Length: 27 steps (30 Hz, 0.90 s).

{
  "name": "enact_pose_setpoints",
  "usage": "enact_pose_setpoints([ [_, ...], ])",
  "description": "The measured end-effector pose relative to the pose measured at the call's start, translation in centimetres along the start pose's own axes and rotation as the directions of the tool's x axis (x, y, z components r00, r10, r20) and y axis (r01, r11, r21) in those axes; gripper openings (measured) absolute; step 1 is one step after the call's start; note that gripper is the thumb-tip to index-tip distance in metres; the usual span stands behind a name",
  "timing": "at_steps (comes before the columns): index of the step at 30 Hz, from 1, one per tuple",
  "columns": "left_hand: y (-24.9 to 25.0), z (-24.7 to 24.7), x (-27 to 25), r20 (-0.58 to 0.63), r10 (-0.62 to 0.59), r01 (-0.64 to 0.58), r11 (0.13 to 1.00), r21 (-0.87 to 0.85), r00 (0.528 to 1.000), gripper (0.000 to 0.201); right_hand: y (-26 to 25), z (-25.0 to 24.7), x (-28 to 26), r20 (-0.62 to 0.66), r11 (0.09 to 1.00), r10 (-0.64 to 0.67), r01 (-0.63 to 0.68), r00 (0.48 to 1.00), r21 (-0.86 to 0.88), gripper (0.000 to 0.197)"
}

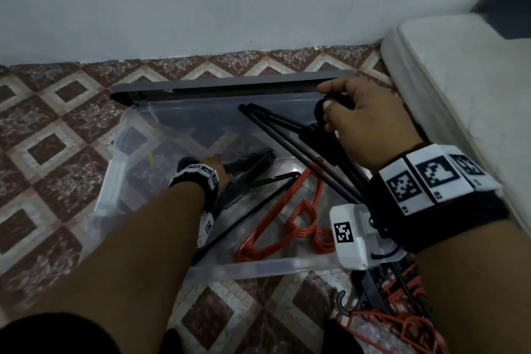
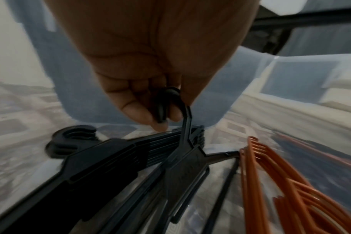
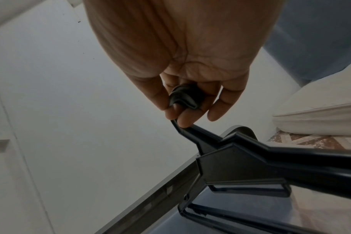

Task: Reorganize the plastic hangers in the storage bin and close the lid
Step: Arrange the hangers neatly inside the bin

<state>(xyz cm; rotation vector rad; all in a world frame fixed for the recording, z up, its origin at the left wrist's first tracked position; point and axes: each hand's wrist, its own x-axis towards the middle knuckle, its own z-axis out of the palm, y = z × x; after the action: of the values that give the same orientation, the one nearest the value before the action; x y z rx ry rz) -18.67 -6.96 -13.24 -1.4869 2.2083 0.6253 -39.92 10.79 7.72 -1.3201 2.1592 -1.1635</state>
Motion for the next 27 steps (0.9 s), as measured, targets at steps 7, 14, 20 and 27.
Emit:
enact_pose_setpoints([
  [7,2.5,-1.8,-3.2,-0.144,0.251,-0.252,0.968,0.013,0.957,0.028,0.0,-0.2,0.2,-0.022,0.995,0.030,-0.028,0.999,0.092,0.021],
  [14,4.2,-10.0,-11.3,-0.381,0.398,-0.401,0.913,0.076,0.835,0.023,-1.4,-1.0,-0.5,-0.001,0.946,0.162,-0.155,0.987,0.285,0.021],
  [20,6.9,-14.9,-17.5,-0.510,0.269,-0.307,0.952,0.011,0.817,0.022,-3.3,-2.3,-1.5,0.061,0.938,0.179,-0.189,0.982,0.289,0.024],
  [27,9.5,-16.7,-22.4,-0.464,0.085,-0.276,0.890,-0.363,0.882,0.029,-6.1,-2.2,-3.2,0.260,0.903,0.182,-0.266,0.948,0.339,0.016],
])
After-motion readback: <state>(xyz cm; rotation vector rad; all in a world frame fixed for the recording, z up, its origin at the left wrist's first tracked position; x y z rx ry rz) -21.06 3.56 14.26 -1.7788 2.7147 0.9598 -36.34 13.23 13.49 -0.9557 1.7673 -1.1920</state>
